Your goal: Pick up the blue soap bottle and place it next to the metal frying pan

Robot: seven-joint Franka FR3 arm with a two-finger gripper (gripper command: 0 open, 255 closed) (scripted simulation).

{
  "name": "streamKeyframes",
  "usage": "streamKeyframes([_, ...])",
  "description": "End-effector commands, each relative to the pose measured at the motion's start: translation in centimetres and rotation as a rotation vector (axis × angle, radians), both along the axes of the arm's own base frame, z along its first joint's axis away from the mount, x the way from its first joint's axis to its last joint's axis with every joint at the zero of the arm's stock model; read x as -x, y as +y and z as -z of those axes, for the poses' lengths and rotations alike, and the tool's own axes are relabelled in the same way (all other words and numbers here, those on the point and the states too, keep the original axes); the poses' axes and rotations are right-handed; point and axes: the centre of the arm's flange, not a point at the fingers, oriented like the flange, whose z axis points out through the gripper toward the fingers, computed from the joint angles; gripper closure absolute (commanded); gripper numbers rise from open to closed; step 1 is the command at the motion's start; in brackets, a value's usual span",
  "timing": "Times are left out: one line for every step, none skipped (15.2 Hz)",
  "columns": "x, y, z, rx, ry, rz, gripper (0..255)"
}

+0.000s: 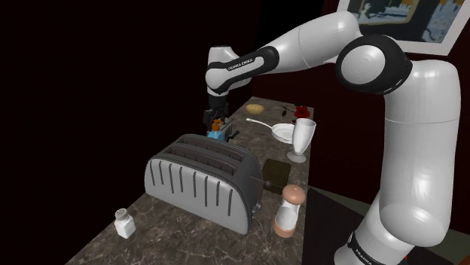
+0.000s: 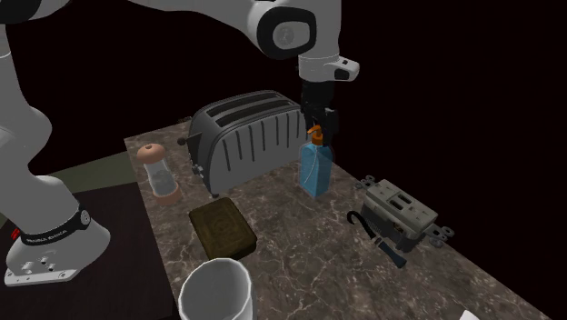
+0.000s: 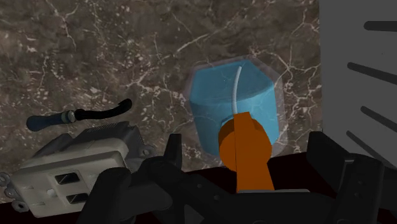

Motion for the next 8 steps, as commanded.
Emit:
streamKeyframes([0.0, 0.0, 0.01, 0.0, 0.0, 0.0, 0])
streamKeyframes([0.0, 0.0, 0.01, 0.0, 0.0, 0.0, 0])
streamKeyframes([0.0, 0.0, 0.01, 0.0, 0.0, 0.0, 255])
streamKeyframes([0.0, 0.0, 0.01, 0.0, 0.0, 0.0, 255])
streamKeyframes([0.0, 0.0, 0.01, 0.0, 0.0, 0.0, 255])
streamKeyframes([0.0, 0.0, 0.01, 0.0, 0.0, 0.0, 255])
streamKeyframes([0.0, 0.0, 0.0, 0.0, 0.0, 0.0, 255])
streamKeyframes([0.0, -0.01, 0.0, 0.0, 0.0, 0.0, 255])
